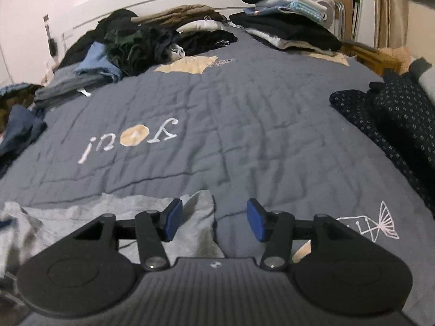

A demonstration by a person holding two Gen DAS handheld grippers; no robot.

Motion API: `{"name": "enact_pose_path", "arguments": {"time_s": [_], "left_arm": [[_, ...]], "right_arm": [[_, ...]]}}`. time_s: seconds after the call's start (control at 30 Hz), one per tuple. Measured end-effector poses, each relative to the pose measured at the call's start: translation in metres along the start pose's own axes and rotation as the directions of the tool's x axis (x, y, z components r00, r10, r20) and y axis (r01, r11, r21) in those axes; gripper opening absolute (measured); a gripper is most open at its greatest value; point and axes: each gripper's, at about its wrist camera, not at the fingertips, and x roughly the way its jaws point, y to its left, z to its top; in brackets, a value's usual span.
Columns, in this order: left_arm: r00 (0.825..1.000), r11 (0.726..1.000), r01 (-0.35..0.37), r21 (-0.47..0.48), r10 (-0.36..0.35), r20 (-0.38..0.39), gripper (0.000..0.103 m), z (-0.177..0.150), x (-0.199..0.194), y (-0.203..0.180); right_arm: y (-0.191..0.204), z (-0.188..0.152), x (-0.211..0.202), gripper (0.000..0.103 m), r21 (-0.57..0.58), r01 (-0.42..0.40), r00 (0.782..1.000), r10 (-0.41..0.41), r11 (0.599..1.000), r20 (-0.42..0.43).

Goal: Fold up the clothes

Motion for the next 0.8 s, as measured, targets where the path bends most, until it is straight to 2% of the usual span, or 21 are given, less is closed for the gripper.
{"name": "enact_pose_path", "arguments": {"time_s": [0.1, 0.2, 0.27, 0.33, 0.4, 0.43, 0.47, 0.5, 0.57, 0.63, 0.67, 0.7, 0.73, 0.8], "left_arm": [[1.0, 0.993, -0.023, 0.116, 0.024, -0.014, 0.062, 0.013, 0.028, -0.022], [0.995, 0.987, -0.093, 0.132, 0.097, -0.026, 0.063, 0.03, 0.053, -0.014], [0.982, 0.98, -0.186, 0.077, 0.188, -0.013, 0.063, 0.042, 0.064, 0.004], [0.966, 0.966, -0.257, -0.036, 0.258, 0.005, 0.062, 0.053, 0.063, 0.026], [0.967, 0.958, -0.249, -0.144, 0.253, 0.01, 0.061, 0.061, 0.057, 0.043], [0.981, 0.968, -0.189, -0.166, 0.192, 0.004, 0.061, 0.063, 0.053, 0.046], [0.995, 0.98, -0.098, -0.17, 0.1, 0.002, 0.061, 0.064, 0.049, 0.045], [1.0, 0.989, -0.003, -0.151, 0.008, 0.026, 0.061, 0.064, 0.041, 0.039], [0.995, 0.995, 0.081, -0.057, -0.078, 0.059, 0.061, 0.062, 0.032, 0.016], [0.991, 0.989, 0.127, 0.071, -0.13, 0.039, 0.061, 0.058, 0.032, -0.013], [0.989, 0.983, 0.141, 0.114, -0.145, 0.028, 0.052, 0.056, 0.036, -0.026], [0.988, 0.98, 0.15, 0.131, -0.152, 0.011, 0.034, 0.056, 0.042, -0.034], [0.987, 0.978, 0.164, 0.126, -0.163, -0.016, 0.028, 0.056, 0.05, -0.037], [0.988, 0.978, 0.153, 0.143, -0.151, -0.025, 0.03, 0.056, 0.06, -0.043]], "right_arm": [[-0.002, 0.001, 0.001, 0.053, 0.008, -0.015, 1.0, 0.015, 1.0, -0.004], [-0.004, 0.001, 0.003, 0.054, 0.015, -0.027, 1.0, 0.027, 1.0, -0.008], [-0.006, 0.002, 0.004, 0.054, 0.019, -0.035, 0.999, 0.036, 0.999, -0.01], [-0.009, 0.003, 0.003, 0.054, 0.033, -0.037, 0.999, 0.037, 0.999, -0.008], [-0.013, 0.004, 0.003, 0.054, 0.048, -0.037, 0.999, 0.037, 0.998, -0.005], [-0.016, 0.004, 0.002, 0.054, 0.057, -0.037, 0.999, 0.037, 0.998, -0.004], [-0.02, 0.005, 0.002, 0.054, 0.067, -0.036, 0.999, 0.037, 0.997, -0.004], [-0.023, 0.006, 0.001, 0.054, 0.077, -0.036, 0.999, 0.036, 0.996, -0.002], [-0.029, 0.008, -0.002, 0.054, 0.101, -0.039, 0.999, 0.039, 0.994, 0.003], [-0.035, 0.01, -0.006, 0.054, 0.129, -0.048, 0.999, 0.047, 0.991, 0.011], [-0.037, 0.011, -0.008, 0.054, 0.141, -0.051, 0.999, 0.049, 0.989, 0.017], [-0.039, 0.012, -0.01, 0.055, 0.153, -0.054, 0.998, 0.051, 0.987, 0.023], [-0.041, 0.013, -0.012, 0.055, 0.158, -0.053, 0.998, 0.05, 0.986, 0.023], [-0.044, 0.015, -0.015, 0.055, 0.16, -0.049, 0.999, 0.046, 0.986, 0.022]]}}
